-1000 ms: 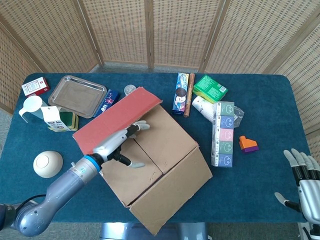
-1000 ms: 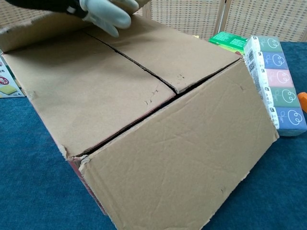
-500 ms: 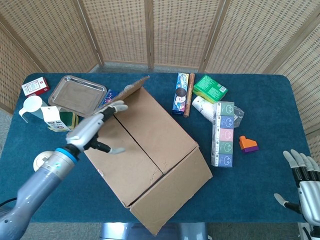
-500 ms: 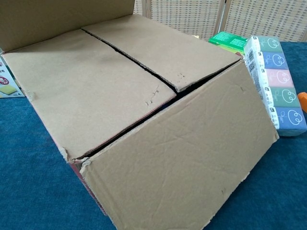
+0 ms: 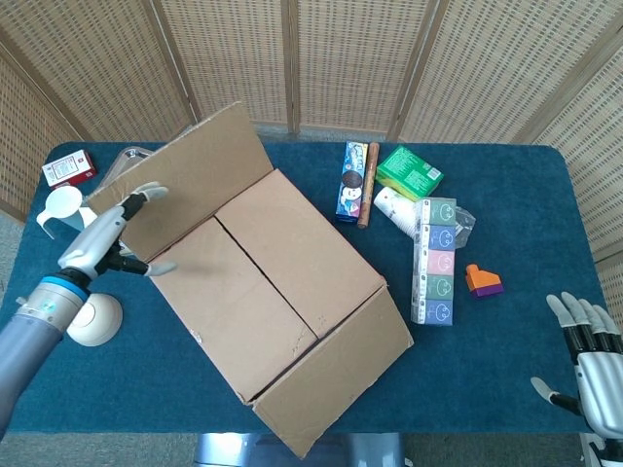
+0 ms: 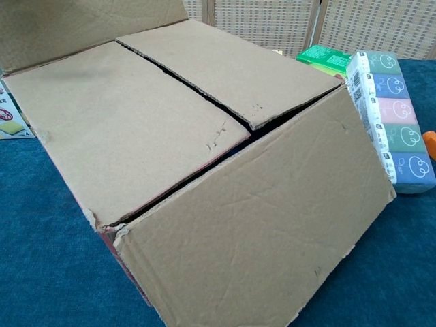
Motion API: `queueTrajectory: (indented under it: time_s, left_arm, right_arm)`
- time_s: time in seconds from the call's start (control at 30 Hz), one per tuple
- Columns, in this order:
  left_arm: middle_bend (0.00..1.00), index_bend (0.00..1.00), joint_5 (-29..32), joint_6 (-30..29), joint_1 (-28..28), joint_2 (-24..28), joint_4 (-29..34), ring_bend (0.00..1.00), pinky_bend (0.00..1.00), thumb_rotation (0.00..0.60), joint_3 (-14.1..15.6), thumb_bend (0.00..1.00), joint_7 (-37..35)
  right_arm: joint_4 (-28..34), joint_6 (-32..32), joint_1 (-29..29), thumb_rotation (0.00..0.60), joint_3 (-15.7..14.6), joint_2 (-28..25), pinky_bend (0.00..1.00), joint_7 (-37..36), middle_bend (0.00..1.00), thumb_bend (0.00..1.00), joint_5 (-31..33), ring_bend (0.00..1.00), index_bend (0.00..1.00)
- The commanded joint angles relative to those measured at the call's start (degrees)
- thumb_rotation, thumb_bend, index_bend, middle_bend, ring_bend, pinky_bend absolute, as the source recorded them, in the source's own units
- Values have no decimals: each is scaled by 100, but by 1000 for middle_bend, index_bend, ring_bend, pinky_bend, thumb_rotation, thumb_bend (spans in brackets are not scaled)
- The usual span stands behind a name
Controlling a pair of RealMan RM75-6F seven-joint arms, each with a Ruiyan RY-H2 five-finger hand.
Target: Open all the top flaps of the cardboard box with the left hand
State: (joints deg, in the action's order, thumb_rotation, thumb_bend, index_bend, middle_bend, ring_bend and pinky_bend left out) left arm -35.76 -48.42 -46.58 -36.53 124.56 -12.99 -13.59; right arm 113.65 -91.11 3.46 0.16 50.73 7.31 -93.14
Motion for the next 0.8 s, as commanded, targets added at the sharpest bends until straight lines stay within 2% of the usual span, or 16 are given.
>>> queueTrajectory:
  time_s: [0.03,0.2,0.33,0.43,0.53,0.8]
  left_arm:
    - [0,117,-219,218,232,-121,-369,0,45,600,88,0,-210]
    - [0,119,-413,434,458,-372,-870,0,45,600,163,0,-388]
    - [0,120,-825,311,530,-571,-1099,0,47,600,306,0,3]
    - [0,120,-1222,118,556,-701,-998,0,64,600,372,0,405]
    - [0,119,-1397,15,609,-721,-850,0,79,600,358,0,495]
    - [3,167,-2647,273,607,-407,-533,58,120,600,431,0,1019]
  right_arm:
    - [0,15,-7,600,2,2,0,3,0,0,14,0,0]
    - [-1,25,-14,600,10,11,0,29,0,0,36,0,0]
    - [-4,29,-18,600,22,22,0,47,0,0,67,0,0]
    - [4,6,-9,600,20,17,0,38,0,0,55,0,0]
    - [1,-10,0,600,11,6,0,16,0,0,26,0,0]
    - [-8,-1,-10,600,21,14,0,28,0,0,43,0,0]
